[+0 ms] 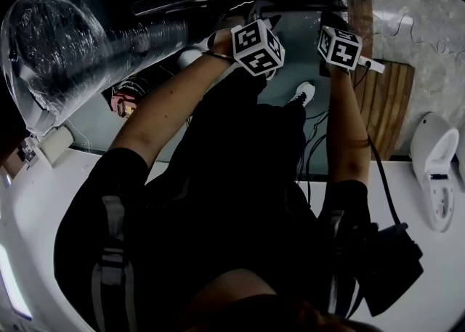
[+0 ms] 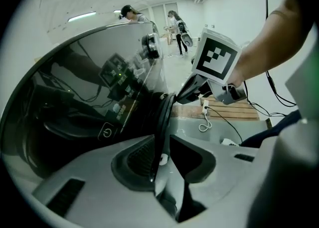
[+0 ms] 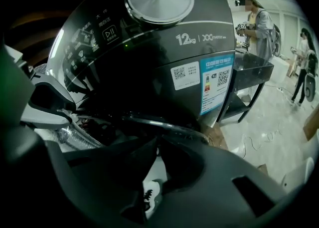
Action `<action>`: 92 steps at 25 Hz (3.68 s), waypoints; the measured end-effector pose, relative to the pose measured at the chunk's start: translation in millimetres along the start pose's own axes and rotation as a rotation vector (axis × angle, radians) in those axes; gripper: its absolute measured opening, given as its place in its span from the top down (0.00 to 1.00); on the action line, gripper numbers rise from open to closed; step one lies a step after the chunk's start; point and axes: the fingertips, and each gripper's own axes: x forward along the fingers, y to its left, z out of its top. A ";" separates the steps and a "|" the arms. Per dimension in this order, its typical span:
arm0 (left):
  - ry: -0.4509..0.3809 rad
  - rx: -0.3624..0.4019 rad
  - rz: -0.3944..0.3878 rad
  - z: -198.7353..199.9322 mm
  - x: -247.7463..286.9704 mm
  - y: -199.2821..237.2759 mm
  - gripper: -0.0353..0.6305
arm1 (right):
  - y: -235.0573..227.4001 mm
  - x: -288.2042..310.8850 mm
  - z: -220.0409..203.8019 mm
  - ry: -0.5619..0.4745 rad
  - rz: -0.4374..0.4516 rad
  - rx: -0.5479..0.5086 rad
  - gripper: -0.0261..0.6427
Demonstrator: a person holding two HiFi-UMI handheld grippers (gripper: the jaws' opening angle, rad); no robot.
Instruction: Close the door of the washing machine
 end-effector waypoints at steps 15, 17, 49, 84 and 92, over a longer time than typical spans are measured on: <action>-0.025 -0.027 0.065 2.2 1.3 11.6 0.85 | -0.2 5.2 10.0 -0.033 0.048 0.023 0.92; -0.028 -0.034 0.067 -0.7 0.9 13.1 0.85 | 2.8 7.1 11.0 -0.041 0.054 0.004 0.92; -0.453 -0.512 0.339 66.2 -248.8 -72.7 0.88 | 63.8 -353.0 64.4 -0.416 0.218 -0.307 0.95; -0.833 -0.659 0.647 -50.1 -560.2 -45.0 0.94 | 210.5 -554.9 119.8 -0.773 0.161 -0.427 0.96; -0.885 -0.677 0.639 -66.6 -572.2 -30.4 0.94 | 227.7 -553.4 119.7 -0.776 0.098 -0.437 0.96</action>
